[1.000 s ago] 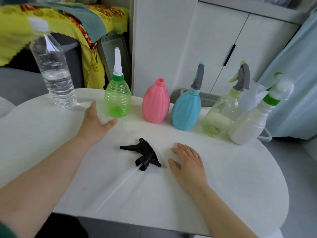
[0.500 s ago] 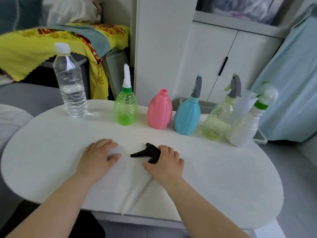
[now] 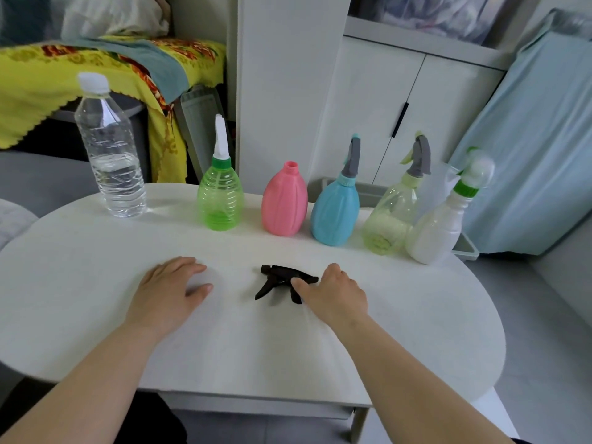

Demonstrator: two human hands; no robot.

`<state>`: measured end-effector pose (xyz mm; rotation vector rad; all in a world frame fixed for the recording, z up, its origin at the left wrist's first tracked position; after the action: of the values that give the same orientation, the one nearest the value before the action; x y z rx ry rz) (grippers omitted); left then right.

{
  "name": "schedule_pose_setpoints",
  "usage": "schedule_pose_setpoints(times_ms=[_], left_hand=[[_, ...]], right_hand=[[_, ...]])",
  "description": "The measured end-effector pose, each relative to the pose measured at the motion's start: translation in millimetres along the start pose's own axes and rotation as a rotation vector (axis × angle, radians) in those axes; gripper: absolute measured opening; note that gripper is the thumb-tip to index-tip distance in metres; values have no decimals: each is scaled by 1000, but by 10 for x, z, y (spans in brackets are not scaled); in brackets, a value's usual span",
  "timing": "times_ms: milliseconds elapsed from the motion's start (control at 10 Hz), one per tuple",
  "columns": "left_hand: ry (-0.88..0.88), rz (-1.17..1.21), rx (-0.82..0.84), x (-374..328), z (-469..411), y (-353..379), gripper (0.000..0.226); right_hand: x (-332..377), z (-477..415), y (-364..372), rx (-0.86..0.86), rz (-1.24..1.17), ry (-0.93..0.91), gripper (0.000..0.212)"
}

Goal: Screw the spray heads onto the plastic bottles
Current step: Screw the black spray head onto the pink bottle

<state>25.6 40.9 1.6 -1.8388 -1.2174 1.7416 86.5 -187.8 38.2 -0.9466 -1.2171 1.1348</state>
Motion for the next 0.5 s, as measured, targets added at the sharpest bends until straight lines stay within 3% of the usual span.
schedule_pose_setpoints(times_ms=[300,400,500], left_hand=[[-5,-5,-14,-18,12,-11,35],[-7,0,-16,-38,18,-15,35],[-9,-5,-4,-51,23,-13,35]], right_hand=[[93,32,11,135,-14,-146,24],[79,1,-21,218,-120,-144,25],[-32,-21,-90,298,-443,-56,25]])
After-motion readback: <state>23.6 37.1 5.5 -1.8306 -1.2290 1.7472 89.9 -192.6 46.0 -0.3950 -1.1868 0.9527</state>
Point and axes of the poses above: each hand's wrist, its own z-axis away from the middle knuckle, its own y-axis out of the palm, x = y × z, the point moved 2 cm from there along -z, towards the middle knuckle, and after that the axes turned 11 degrees about z, right-handed, at the moved point
